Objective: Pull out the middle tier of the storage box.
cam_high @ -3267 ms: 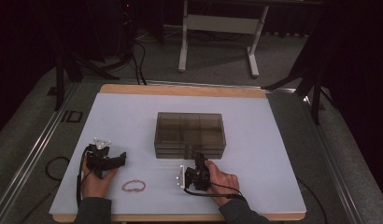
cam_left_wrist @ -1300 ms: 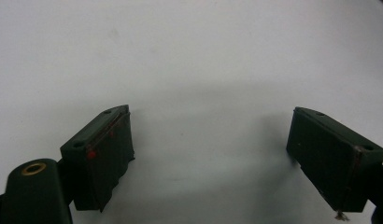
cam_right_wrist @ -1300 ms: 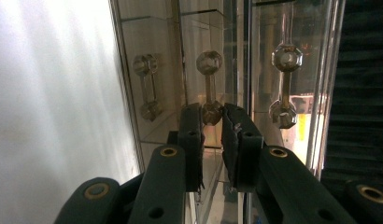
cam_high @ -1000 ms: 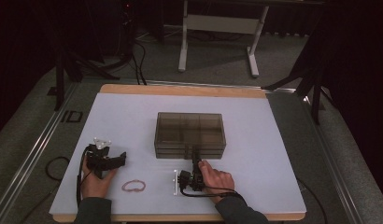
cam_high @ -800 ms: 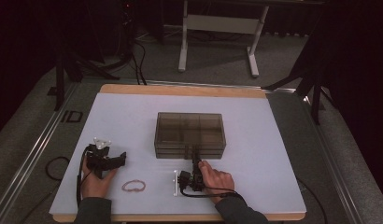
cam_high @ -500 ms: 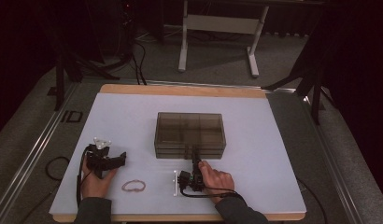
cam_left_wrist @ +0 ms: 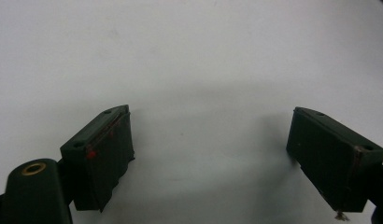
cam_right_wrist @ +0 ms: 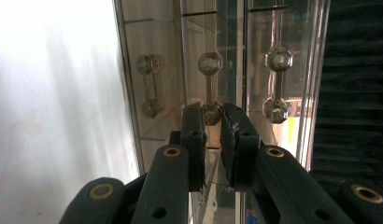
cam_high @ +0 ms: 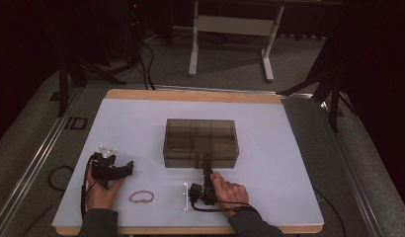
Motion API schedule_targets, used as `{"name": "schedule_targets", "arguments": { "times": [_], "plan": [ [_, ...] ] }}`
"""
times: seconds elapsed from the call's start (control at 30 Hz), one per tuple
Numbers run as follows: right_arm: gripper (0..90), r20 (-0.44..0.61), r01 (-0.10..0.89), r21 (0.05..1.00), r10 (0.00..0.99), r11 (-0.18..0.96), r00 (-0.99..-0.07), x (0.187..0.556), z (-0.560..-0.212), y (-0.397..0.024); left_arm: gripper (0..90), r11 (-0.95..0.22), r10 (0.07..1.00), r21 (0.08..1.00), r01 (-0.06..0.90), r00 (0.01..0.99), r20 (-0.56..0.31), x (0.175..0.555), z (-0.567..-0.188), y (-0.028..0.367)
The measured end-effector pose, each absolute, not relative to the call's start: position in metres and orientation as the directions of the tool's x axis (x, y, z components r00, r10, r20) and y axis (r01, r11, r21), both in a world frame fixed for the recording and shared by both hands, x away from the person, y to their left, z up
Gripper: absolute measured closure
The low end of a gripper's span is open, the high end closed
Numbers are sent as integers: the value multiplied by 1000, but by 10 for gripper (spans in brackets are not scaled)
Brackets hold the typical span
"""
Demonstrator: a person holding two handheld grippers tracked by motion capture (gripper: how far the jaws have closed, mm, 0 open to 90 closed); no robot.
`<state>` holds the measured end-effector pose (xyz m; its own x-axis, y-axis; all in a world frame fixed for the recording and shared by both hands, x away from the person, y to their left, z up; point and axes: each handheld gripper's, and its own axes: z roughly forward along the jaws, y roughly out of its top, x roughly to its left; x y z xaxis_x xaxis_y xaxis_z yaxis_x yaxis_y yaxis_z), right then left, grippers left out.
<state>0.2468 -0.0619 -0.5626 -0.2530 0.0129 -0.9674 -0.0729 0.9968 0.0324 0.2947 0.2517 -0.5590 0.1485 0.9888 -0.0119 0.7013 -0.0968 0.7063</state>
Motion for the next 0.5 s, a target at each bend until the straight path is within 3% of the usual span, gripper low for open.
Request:
{"name": "schedule_targets", "arguments": {
  "times": [0.5],
  "plan": [
    [800,-966,-80,33,12,996,-259,239,-562,-65,147,-97,989,706,702,148,-12,295,-559,252]
  ]
}}
